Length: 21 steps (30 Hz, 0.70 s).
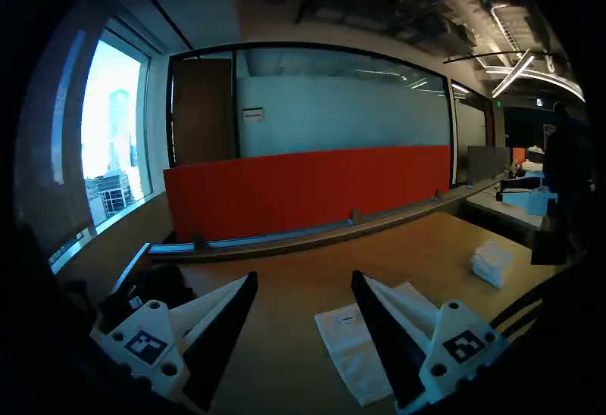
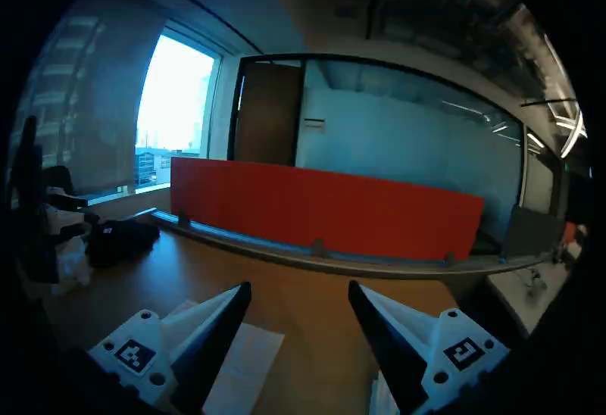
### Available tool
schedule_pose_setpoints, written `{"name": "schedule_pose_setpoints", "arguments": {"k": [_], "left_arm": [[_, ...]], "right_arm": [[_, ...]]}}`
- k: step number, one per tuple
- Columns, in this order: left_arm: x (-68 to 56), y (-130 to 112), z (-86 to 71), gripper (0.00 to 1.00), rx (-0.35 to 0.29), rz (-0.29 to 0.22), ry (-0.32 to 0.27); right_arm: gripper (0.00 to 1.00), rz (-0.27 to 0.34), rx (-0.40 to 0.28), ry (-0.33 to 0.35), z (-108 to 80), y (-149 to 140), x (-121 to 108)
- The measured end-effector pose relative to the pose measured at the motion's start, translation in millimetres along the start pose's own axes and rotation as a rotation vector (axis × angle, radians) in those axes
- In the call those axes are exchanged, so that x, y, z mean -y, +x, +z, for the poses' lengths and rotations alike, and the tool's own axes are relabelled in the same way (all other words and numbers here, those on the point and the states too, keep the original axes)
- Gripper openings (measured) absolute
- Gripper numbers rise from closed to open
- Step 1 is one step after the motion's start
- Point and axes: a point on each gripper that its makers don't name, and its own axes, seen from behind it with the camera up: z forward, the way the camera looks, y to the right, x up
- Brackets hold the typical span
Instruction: Fold towel
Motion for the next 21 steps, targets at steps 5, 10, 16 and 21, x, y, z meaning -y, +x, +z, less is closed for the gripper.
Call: {"name": "schedule_pose_setpoints", "arguments": {"k": [5,10,16,21], "left_arm": [[-10.0,-10.9,0.2,0.92,0.037,0.024,-0.041],[-22.7,-19.5,1.4,0.92,0.062,0.036,-0.090],[-35.5,-29.2,4.1,0.92,0.092,0.046,-0.152],[-40.3,-39.7,6.2,0.92,0.108,0.059,-0.175]], "right_arm": [[0.99,-0.013,0.035,0.055,3.3,-4.5,8.8],[0.99,-0.036,0.070,0.120,5.8,-9.6,20.9],[0.99,-0.066,0.118,0.190,8.6,-23.2,37.0],[0.99,-0.090,0.143,0.220,10.4,-36.4,44.8]]}}
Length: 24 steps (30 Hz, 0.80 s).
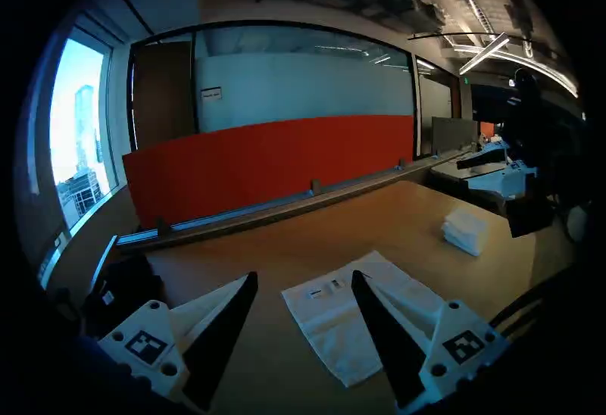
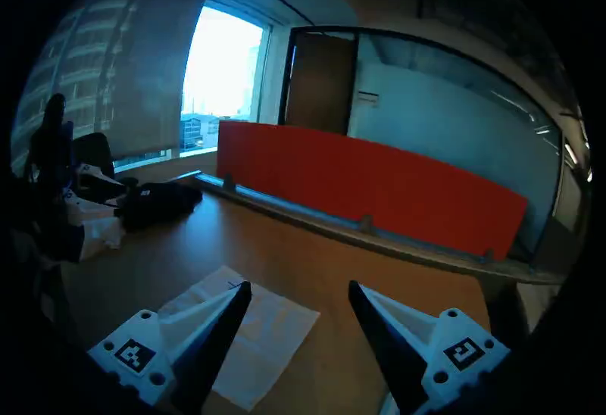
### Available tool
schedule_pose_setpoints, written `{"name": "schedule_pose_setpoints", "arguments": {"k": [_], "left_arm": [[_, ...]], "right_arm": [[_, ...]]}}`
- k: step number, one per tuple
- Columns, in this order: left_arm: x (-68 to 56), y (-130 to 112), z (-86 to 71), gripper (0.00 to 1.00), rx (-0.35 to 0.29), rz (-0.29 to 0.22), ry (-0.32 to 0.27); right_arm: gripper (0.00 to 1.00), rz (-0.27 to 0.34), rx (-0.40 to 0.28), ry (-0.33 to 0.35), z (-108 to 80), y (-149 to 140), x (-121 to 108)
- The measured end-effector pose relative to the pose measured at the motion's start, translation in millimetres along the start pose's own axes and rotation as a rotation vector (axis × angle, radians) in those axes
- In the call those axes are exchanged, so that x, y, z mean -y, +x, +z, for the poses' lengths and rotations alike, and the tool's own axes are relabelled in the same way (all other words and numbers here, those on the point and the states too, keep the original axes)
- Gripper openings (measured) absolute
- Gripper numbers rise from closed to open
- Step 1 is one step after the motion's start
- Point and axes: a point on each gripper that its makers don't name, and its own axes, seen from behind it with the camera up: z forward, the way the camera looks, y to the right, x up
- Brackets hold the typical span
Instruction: Fold towel
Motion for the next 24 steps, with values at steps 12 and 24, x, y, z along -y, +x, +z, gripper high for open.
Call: {"name": "schedule_pose_setpoints", "arguments": {"k": [12,24], "left_arm": [[-19.4,-40.6,12.7,0.92,0.057,0.007,-0.044],[-41.9,-101.2,23.8,0.92,0.151,0.014,-0.086]], "right_arm": [[0.99,-0.019,0.055,0.025,10.6,-41.2,10.8],[0.99,0.005,0.129,0.061,20.5,-96.4,25.2]]}}
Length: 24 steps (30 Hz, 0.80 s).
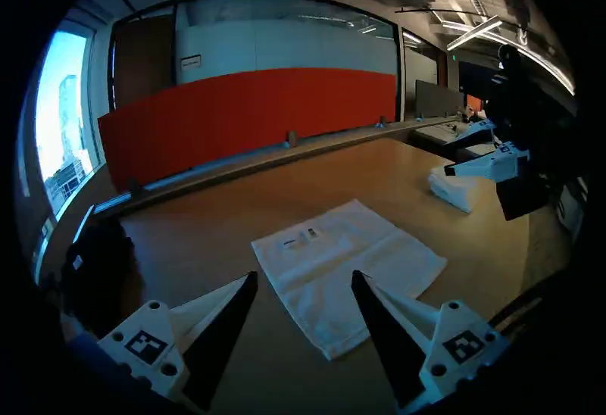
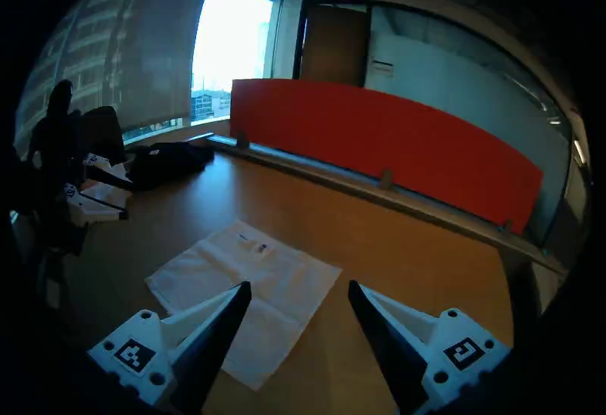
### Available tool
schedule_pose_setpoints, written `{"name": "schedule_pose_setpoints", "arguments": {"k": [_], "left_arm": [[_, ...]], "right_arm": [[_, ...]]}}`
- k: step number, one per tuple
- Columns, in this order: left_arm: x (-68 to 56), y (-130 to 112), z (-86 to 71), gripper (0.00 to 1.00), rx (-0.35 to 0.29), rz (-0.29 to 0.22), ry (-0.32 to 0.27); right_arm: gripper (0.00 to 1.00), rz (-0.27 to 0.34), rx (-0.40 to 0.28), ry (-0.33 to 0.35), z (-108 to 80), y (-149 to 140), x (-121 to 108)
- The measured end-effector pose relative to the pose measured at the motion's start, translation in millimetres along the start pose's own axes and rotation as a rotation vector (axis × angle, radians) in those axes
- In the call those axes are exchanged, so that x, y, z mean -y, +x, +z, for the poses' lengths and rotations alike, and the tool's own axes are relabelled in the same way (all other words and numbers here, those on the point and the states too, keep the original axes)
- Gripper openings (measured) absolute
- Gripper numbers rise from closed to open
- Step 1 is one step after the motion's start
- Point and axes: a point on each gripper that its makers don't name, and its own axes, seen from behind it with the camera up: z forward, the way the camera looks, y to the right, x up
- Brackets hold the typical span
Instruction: Fold towel
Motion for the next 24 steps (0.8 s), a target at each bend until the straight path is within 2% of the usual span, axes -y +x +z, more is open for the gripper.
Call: {"name": "schedule_pose_setpoints", "arguments": {"k": [6,12,24], "left_arm": [[-11.6,-32.9,10.3,0.92,0.057,0.005,-0.012],[-22.9,-60.5,19.6,0.92,0.109,0.012,-0.040],[-34.5,-100.9,38.0,0.92,0.200,0.024,-0.093]], "right_arm": [[0.99,0.010,0.023,0.022,9.8,-25.0,9.6],[0.99,0.005,0.085,0.046,19.1,-60.7,21.2],[0.99,0.010,0.180,0.088,28.2,-112.8,41.7]]}}
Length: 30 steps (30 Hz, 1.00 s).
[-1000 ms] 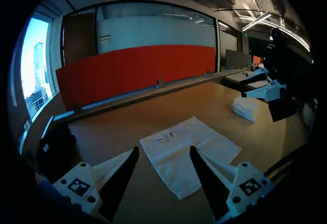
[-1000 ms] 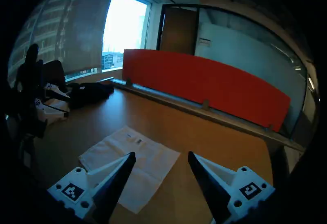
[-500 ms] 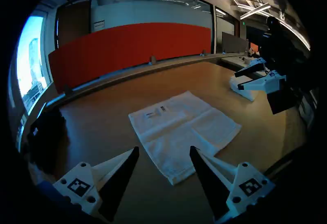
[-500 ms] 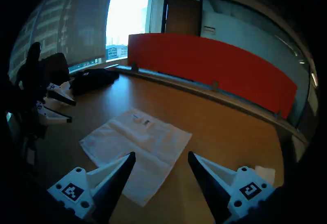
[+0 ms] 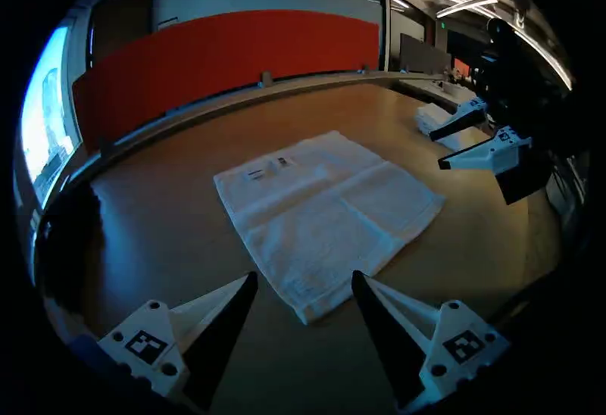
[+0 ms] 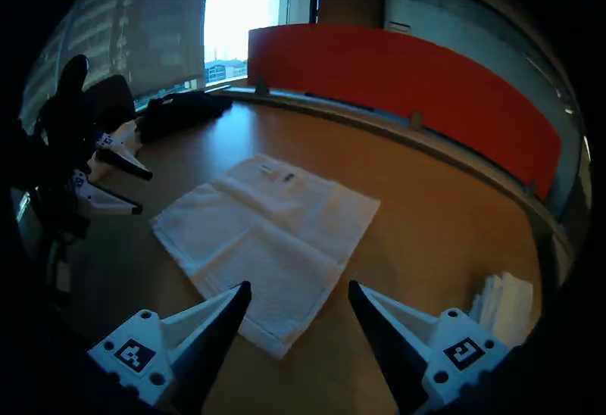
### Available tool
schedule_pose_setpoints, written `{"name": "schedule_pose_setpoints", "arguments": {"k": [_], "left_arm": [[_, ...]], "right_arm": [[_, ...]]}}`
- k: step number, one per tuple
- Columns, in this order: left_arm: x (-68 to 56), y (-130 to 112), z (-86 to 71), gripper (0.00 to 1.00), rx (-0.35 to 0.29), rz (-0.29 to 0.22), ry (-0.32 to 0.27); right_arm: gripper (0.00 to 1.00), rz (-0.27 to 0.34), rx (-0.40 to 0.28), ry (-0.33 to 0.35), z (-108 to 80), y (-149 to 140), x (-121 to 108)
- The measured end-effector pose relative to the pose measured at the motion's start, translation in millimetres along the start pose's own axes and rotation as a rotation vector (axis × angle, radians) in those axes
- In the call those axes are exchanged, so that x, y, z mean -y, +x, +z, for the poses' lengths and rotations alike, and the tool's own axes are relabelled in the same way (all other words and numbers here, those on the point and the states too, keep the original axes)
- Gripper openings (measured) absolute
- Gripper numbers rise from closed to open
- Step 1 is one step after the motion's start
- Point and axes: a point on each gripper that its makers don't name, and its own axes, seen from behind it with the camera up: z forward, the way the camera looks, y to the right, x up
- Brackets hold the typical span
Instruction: Fold towel
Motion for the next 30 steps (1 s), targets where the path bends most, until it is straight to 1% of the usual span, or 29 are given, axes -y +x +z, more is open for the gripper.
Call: {"name": "schedule_pose_setpoints", "arguments": {"k": [6,13,18,24,30], "left_arm": [[-3.1,-19.6,11.3,0.92,0.060,-0.008,-0.023],[-6.6,-38.0,17.3,0.92,0.127,-0.025,-0.046],[-8.0,-45.6,20.7,0.92,0.163,-0.037,-0.056],[-7.2,-50.4,24.0,0.92,0.187,-0.044,-0.054],[-12.7,-55.6,26.9,0.91,0.201,-0.012,-0.069]], "right_arm": [[0.99,-0.004,0.054,0.029,6.7,-24.9,8.5],[0.97,-0.024,0.104,0.060,11.2,-45.9,15.3],[0.92,-0.040,0.142,0.079,13.4,-58.9,17.4],[0.86,-0.059,0.179,0.089,14.4,-70.5,15.9],[0.76,-0.055,0.197,0.103,13.8,-75.2,16.3]]}}
